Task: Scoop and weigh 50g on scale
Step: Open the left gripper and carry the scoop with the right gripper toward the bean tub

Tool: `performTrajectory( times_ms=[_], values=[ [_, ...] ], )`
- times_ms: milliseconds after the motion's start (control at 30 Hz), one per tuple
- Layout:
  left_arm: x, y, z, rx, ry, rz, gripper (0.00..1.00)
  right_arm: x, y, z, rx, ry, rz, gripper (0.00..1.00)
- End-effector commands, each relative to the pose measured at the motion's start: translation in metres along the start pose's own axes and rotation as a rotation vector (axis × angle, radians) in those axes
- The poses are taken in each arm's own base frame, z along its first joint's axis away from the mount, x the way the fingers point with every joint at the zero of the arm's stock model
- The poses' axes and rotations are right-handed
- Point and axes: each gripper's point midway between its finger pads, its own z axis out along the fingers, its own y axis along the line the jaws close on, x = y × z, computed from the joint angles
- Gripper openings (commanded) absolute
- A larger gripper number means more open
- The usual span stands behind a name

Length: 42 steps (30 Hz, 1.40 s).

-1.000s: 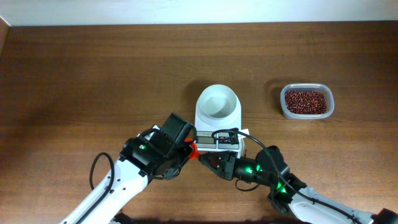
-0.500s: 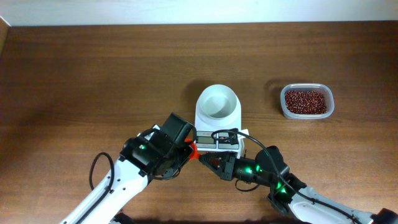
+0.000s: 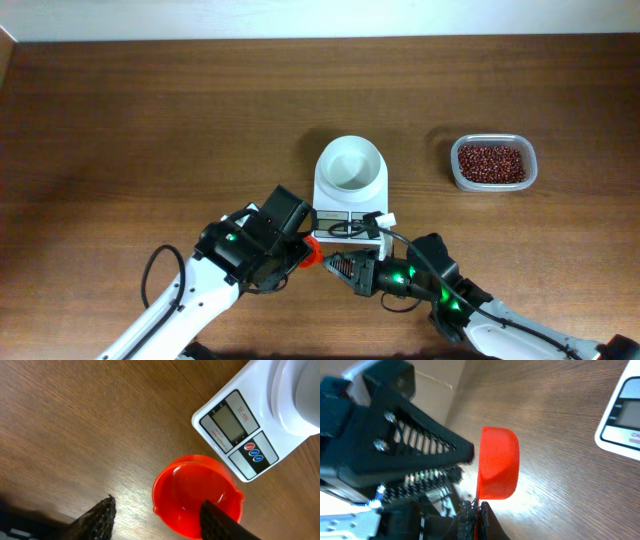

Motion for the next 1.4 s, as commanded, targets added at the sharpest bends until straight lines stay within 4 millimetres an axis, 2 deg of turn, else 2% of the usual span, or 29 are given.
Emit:
performTrajectory(
  times_ms=[0,67,100,200,300,433,567,667,700,767,833,867,900,933,1067,1233,1367],
  values=[
    [-0.006,0.003,0.001,-0.020,-0.038,0.016,0.73,-0.008,0.000,-0.005,-0.023,0.007,-0.093,0.04],
    [-0.006,0.003,0.001,-0.020,-0.038,0.016,0.82,-0.014,-0.001,-0.015,-0.060,0.025,-0.089,0.04],
    [-0.006,0.003,0.001,-0.020,-0.038,0.016,0.91,-0.017,-0.001,-0.021,-0.080,0.030,-0.099,0.04],
    [-0.006,0.003,0.001,-0.019,-0.038,0.016,0.98,-0.030,-0.005,-0.040,-0.126,0.027,-0.086,0.04],
    [-0.006,0.002,0.001,-0.016,-0.039,0.016,0.99,-0.044,-0.007,-0.066,-0.182,0.016,-0.069,0.04],
    [-0.006,0.002,0.001,-0.017,-0.039,0.016,0.99,-0.072,0.000,-0.110,-0.242,-0.067,-0.087,0.04],
    [-0.005,0.002,0.001,-0.015,-0.034,0.016,0.99,-0.105,0.024,-0.166,-0.235,-0.214,-0.179,0.04],
    [-0.006,0.001,0.001,-0.009,-0.037,0.015,0.99,-0.116,0.044,-0.205,-0.169,-0.306,-0.257,0.04],
    [-0.006,-0.002,0.001,0.001,-0.038,0.016,1.00,-0.116,0.051,-0.212,-0.148,-0.317,-0.289,0.04],
    [-0.007,-0.007,0.001,0.022,-0.043,0.016,0.85,-0.121,0.056,-0.216,-0.144,-0.316,-0.278,0.04],
    [-0.008,-0.013,0.001,0.045,-0.048,0.016,0.43,-0.126,0.063,-0.219,-0.140,-0.318,-0.302,0.04],
    [-0.009,-0.015,0.001,0.055,-0.051,0.017,0.33,-0.130,0.067,-0.221,-0.139,-0.319,-0.309,0.04],
    [-0.010,-0.019,0.000,0.070,-0.056,0.032,0.09,-0.133,0.072,-0.223,-0.138,-0.319,-0.318,0.04],
    [-0.013,-0.025,0.000,0.095,-0.068,0.056,0.00,-0.136,0.076,-0.224,-0.138,-0.320,-0.323,0.04],
    [-0.022,-0.052,-0.005,0.194,-0.129,0.192,0.00,-0.150,0.093,-0.231,-0.142,-0.317,-0.305,0.04],
    [-0.024,-0.061,-0.008,0.232,-0.144,0.206,0.00,-0.166,0.083,-0.220,-0.192,-0.253,-0.201,0.04],
    [-0.025,-0.061,-0.008,0.231,-0.147,0.205,0.00,-0.199,0.075,-0.226,-0.193,-0.253,-0.183,0.04]
  ],
)
